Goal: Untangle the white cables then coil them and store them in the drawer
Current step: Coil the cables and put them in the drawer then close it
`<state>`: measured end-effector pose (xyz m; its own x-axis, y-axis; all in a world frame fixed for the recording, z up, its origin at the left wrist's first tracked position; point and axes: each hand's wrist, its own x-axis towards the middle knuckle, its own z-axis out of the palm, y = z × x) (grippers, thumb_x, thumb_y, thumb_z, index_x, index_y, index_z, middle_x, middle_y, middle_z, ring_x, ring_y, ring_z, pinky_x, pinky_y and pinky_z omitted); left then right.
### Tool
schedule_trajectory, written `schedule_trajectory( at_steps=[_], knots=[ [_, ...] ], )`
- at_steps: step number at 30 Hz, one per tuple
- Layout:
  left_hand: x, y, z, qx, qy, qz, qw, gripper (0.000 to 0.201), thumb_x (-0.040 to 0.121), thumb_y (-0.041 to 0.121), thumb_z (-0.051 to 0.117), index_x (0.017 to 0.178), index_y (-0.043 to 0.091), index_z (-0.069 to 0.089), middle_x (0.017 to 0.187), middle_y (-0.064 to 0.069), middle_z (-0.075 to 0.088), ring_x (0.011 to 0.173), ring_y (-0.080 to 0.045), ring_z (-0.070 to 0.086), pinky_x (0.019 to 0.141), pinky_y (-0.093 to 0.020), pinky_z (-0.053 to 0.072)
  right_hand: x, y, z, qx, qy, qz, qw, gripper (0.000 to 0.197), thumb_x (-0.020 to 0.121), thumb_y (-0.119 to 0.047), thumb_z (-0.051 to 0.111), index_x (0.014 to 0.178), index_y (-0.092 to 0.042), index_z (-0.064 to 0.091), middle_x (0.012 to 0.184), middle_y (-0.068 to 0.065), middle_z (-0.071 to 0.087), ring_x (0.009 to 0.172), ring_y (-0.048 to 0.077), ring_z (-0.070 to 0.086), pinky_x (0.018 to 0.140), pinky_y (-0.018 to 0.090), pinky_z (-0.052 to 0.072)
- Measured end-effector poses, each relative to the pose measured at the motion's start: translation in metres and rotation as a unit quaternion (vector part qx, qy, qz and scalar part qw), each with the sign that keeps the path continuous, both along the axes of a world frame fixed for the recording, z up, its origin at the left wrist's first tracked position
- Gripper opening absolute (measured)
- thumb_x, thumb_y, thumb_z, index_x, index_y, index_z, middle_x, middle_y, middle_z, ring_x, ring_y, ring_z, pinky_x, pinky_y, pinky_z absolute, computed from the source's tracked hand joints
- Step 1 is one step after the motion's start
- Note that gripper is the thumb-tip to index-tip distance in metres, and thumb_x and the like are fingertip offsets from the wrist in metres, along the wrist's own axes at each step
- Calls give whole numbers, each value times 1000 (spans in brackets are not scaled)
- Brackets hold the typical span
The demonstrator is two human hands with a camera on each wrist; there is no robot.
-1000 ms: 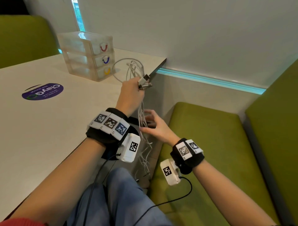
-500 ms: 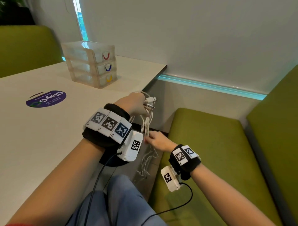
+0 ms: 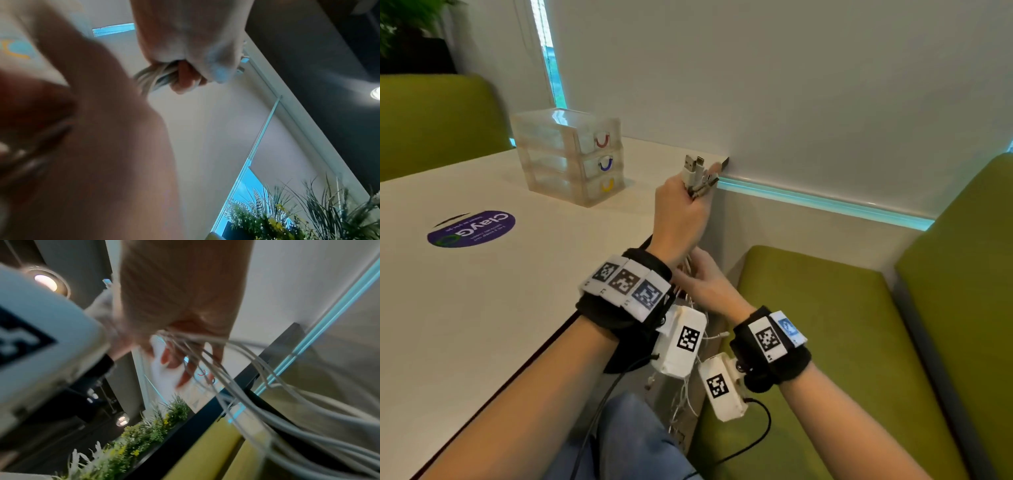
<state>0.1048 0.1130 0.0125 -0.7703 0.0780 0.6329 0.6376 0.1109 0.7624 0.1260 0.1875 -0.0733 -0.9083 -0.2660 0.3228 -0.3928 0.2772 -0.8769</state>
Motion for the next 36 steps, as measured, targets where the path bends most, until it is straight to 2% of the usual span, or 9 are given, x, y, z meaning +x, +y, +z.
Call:
schedule_trajectory(
  at_steps=[4,9,14,20,25,29,32,34,36],
  knots=[
    [-4,-7,3,10,-61,-1,998,52,92,37,51,46,23,32,30,10,37,36,-6,30,45,-20,27,-2,-2,-4,-7,48,-83,995,43,91,-26,47,50,-22,34,45,-8,32,40,3,29,46,18,26],
    [-7,-7,-3,104,-152,11,983,45,86,36,62,51,22,37,35,8,34,39,-10,31,45,-26,29,0,-3,1,19,75,-162,984,52,92,-11,51,46,-21,28,45,-6,26,37,6,25,42,17,22],
    [-17,-19,-1,91,-151,13,984,49,90,35,57,49,23,33,29,10,29,39,-12,25,42,-23,22,6,-5,-21,56,31,-73,995,45,94,-24,51,52,-22,33,48,-2,36,39,4,33,46,18,27],
    [-6,-28,-19,-260,-116,-58,957,45,79,43,68,51,20,41,46,8,42,37,-2,41,39,-5,32,-6,32,-5,44,-52,-106,992,48,99,-40,26,61,-16,44,43,-11,35,31,2,30,38,13,24],
    [-8,-23,-41,-373,-93,-74,920,46,61,54,77,76,15,59,69,5,60,62,-6,54,57,-16,36,-20,41,26,110,3,-136,985,51,102,-22,27,54,-19,43,52,-4,45,37,-1,44,47,11,33],
    [-4,-22,-43,-471,-74,-64,877,38,67,46,76,59,19,51,63,3,58,62,-15,58,59,-24,41,-23,40,32,86,-39,-125,988,61,101,-34,24,45,-15,40,45,-3,42,34,4,35,45,20,31],
    [-6,-23,-48,-507,-53,-10,860,27,83,24,61,61,16,49,76,-3,55,88,-27,61,74,-32,43,-19,37,37,86,-75,-110,987,68,98,-46,23,40,-16,41,40,-7,40,35,5,34,47,20,28],
    [-6,-22,-50,-500,-24,24,865,7,87,17,55,84,13,60,101,-6,54,108,-24,51,95,-38,37,-13,32,40,144,-64,-106,982,62,94,-52,28,46,-14,34,47,-1,33,39,8,27,48,19,28],
    [-6,-21,-53,-472,-33,20,881,20,89,11,52,107,7,60,111,-10,58,110,-25,54,96,-37,41,-9,31,45,203,-10,-121,972,56,93,-47,39,48,-15,33,49,0,29,40,7,24,48,17,26]
  ],
)
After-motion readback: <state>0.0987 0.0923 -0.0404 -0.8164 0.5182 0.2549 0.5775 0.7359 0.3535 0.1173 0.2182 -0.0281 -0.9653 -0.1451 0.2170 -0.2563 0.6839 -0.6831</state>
